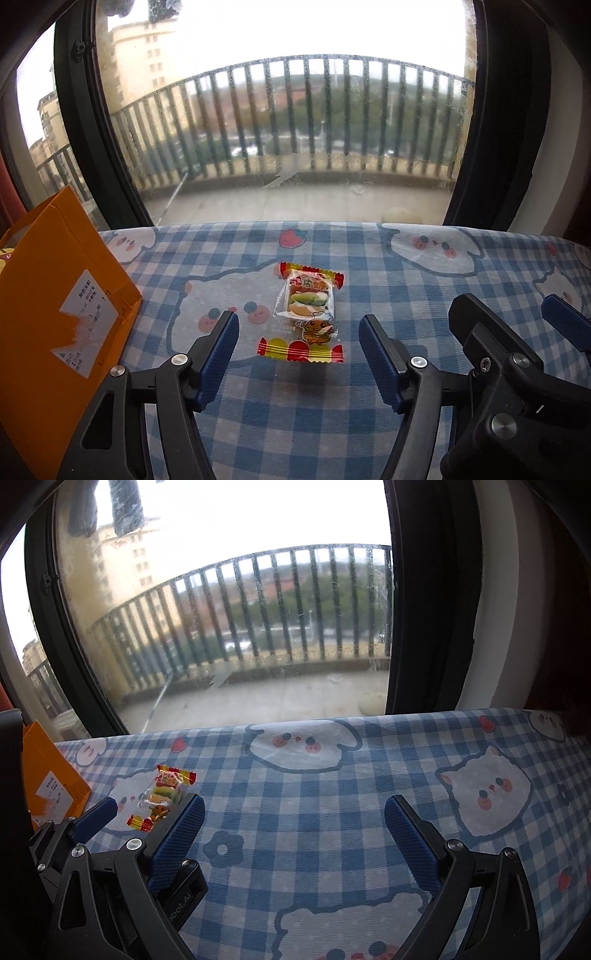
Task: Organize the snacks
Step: 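Grasp the small wrapped candy with the left tool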
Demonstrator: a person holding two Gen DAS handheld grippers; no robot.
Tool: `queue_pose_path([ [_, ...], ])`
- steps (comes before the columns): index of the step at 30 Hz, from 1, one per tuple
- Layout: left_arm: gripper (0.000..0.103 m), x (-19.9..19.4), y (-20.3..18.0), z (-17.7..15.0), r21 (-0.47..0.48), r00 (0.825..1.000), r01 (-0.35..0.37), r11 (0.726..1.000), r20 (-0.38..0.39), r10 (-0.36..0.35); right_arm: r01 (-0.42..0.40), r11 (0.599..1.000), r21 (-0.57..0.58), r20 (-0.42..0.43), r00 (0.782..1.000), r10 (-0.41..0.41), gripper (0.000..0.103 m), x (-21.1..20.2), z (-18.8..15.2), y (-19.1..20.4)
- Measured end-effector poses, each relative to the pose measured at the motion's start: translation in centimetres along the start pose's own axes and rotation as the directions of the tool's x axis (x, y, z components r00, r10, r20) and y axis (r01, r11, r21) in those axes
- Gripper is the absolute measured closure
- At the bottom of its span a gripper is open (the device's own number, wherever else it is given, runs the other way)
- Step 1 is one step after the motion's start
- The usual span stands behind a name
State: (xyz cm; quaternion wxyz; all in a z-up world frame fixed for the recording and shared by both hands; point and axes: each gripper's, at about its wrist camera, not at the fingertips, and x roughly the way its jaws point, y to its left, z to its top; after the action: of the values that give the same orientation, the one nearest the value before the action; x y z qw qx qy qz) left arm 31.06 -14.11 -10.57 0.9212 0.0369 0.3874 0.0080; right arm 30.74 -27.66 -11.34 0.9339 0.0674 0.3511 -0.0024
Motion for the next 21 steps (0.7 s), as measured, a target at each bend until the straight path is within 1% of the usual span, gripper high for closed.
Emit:
queue_pose_path([
  [3, 0.036, 0.1, -0.5, 0.3, 0.016, 1.000, -0.011, 1.000, -0.008, 0.011, -0.010, 0.999, 0.032, -0.020, 1.000, 0.010, 0.004, 0.5, 0.0, -0.6],
  [5, 0.041, 0.4, -0.8, 0.5, 0.020, 1.000, -0.015, 1.000, -0.019, 0.016, -0.012, 0.999, 0.051, -0.033, 0.999, 0.013, 0.004, 0.8, -0.1, -1.1],
  [7, 0.044, 0.8, -1.0, 0.6, 0.019, 0.999, -0.009, 1.000, -0.033, 0.009, -0.008, 0.998, 0.067, -0.042, 0.999, 0.011, 0.004, 1.0, -0.1, -1.6],
  [9, 0.051, 1.2, -0.9, 0.7, 0.017, 0.999, 0.004, 1.000, -0.052, -0.003, -0.009, 0.997, 0.079, -0.048, 0.999, 0.013, 0.004, 1.2, -0.1, -2.0],
  [10, 0.057, 1.3, -1.0, 0.8, 0.018, 0.998, 0.009, 1.000, -0.059, -0.008, -0.009, 0.996, 0.083, -0.050, 0.999, 0.013, 0.004, 1.2, -0.2, -2.2],
  [16, 0.059, 1.2, -1.2, 0.8, 0.019, 0.998, 0.015, 1.000, -0.055, -0.014, -0.012, 0.997, 0.080, -0.050, 0.999, 0.017, 0.004, 1.2, -0.2, -2.5],
  [21, 0.059, 0.7, -1.1, 0.5, 0.025, 0.998, 0.034, 0.999, -0.057, -0.033, -0.011, 0.998, 0.064, -0.054, 0.998, 0.014, 0.004, 1.3, -0.2, -2.1],
])
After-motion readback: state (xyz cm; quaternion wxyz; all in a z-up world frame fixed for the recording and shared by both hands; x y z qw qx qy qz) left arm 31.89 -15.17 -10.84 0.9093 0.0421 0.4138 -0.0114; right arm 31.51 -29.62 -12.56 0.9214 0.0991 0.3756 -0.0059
